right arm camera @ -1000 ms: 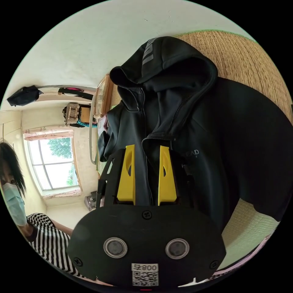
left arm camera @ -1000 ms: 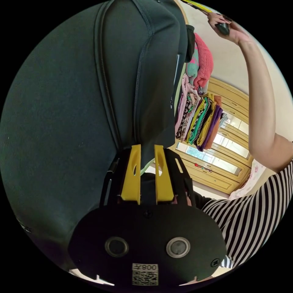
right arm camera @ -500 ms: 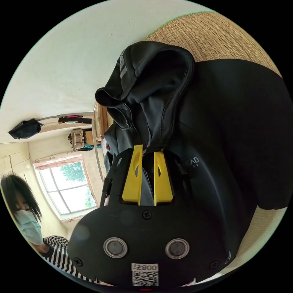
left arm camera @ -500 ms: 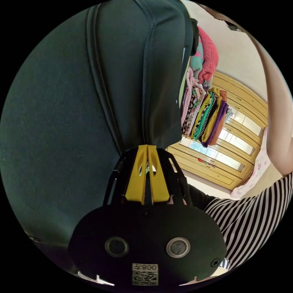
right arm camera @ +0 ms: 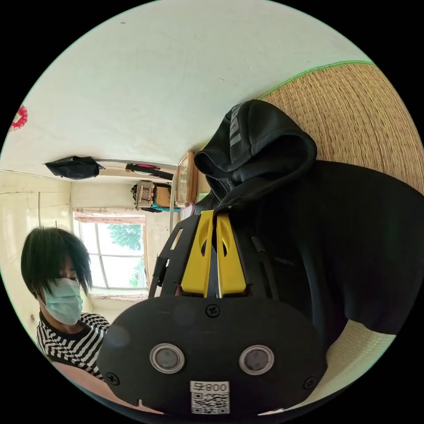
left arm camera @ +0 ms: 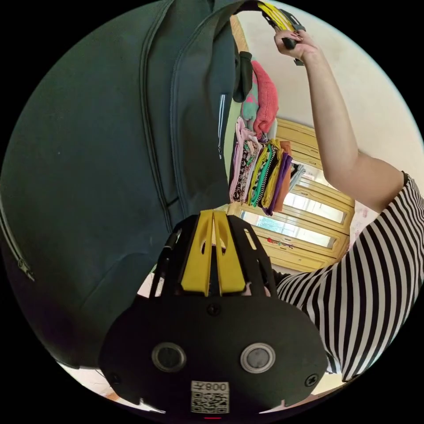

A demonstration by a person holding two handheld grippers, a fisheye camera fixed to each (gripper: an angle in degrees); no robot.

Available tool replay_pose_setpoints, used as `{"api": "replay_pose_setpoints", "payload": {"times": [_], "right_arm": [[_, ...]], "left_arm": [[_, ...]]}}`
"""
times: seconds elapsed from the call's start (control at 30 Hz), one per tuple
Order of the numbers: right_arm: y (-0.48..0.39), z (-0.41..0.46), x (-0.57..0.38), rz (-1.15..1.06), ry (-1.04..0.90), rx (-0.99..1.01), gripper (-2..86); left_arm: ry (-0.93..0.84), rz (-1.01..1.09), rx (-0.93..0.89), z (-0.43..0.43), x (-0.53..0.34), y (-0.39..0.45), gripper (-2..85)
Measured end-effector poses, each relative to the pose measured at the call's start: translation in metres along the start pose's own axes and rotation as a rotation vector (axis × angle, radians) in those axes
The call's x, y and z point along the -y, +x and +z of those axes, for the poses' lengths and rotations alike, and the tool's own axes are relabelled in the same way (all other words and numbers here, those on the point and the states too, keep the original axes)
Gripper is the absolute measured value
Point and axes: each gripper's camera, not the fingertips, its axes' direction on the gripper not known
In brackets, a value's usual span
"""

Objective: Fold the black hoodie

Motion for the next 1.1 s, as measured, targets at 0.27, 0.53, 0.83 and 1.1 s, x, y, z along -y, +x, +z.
{"api": "replay_pose_setpoints", "payload": {"times": [0.27, 0.53, 0.83, 1.1], "right_arm": [[0.008, -0.002, 0.002, 0.024, -0.03, 0.009, 0.6], [-0.006, -0.006, 0.01, 0.023, -0.035, 0.026, 0.6], [-0.068, -0.013, 0.038, -0.038, -0.047, -0.014, 0.6], [-0.152, 0.033, 0.089, -0.133, -0.103, -0.111, 1.0]], "left_arm": [[0.006, -0.056, 0.083, 0.02, 0.028, -0.022, 8.2], [-0.069, -0.05, 0.125, 0.047, 0.036, -0.022, 4.0], [0.063, -0.06, -0.045, 0.005, 0.005, -0.015, 2.5], [0.087, -0.107, 0.025, -0.028, -0.018, -0.026, 2.4]]}}
